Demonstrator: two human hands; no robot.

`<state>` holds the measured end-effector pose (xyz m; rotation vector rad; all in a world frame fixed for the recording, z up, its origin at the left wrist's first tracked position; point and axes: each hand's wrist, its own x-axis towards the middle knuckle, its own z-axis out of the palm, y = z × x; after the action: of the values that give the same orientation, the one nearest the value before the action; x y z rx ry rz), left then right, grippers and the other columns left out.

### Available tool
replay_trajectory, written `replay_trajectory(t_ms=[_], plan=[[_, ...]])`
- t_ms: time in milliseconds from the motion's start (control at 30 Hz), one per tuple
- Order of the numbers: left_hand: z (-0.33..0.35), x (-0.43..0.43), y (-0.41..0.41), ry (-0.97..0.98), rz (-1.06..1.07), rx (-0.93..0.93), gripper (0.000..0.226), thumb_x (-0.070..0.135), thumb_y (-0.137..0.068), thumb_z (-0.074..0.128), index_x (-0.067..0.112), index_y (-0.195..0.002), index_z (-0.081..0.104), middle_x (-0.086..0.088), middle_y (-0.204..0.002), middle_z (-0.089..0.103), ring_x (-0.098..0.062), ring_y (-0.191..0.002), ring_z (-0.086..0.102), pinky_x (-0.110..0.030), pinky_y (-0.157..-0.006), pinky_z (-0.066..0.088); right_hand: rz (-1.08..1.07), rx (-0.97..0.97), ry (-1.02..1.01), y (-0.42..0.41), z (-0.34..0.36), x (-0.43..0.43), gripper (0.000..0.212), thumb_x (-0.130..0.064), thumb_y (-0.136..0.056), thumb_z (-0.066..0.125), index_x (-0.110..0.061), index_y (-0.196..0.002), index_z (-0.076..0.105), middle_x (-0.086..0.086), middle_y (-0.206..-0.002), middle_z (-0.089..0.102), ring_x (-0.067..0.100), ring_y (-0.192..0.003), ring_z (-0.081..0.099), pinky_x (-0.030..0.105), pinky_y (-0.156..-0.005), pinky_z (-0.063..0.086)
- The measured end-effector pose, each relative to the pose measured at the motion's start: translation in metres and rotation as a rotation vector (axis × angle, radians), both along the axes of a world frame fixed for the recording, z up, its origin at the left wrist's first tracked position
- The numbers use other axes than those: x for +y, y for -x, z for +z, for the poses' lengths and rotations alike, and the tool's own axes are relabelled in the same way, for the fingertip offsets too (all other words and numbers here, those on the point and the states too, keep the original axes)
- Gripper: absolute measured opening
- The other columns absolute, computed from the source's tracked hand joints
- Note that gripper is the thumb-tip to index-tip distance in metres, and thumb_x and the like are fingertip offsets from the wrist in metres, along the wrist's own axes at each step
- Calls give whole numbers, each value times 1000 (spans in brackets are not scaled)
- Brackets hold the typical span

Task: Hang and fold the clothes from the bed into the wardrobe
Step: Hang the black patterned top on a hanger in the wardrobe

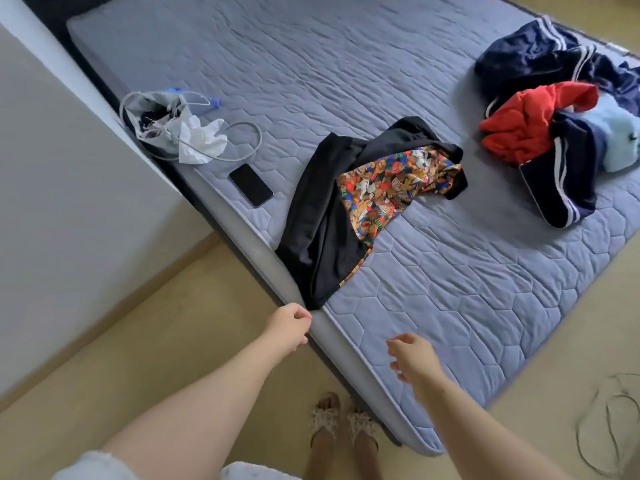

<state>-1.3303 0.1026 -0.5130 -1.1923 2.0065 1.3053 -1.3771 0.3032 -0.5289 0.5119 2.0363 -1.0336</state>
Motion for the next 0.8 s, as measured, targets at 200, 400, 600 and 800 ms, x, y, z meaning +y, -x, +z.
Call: replay_trajectory(t_ms=[200,400,600,800], plan=[[-87,-9,28,-4,55,-107,19,9,-93,41,17,-84,56,-3,-81,56,-11,-61,54,-23,-49,40,-67,-132,7,35,-66,-3,31,-6,-89,44,15,-110,50,10,-79,45,22,-73,40,32,-66,31],[-159,-5,66,216,-122,-102,52,18,-89,56,15,-136,35,-13,-137,37,-29,-116,46,-29,-86,38,-134,-185,1,59,-124,-3,35,-1,-91,42,23,-116,43,7,-78,37,21,-68,39,28,-58,29],[-208,-3,87,226,160,-83,42,20,-88,58,13,-127,43,-7,-113,53,-22,-92,48,-26,-74,36,-299,-311,100,61,-156,-9,16,-10,-94,50,-14,-78,51,4,-77,55,16,-59,51,24,-52,41],[-201,2,71,287,-125,-6,4,17,-86,52,20,-85,51,1,-85,58,-21,-81,51,-26,-61,35,-373,-376,107,38,-163,3,9,-11,-94,50,-12,-86,54,4,-79,57,17,-60,52,24,-54,40]])
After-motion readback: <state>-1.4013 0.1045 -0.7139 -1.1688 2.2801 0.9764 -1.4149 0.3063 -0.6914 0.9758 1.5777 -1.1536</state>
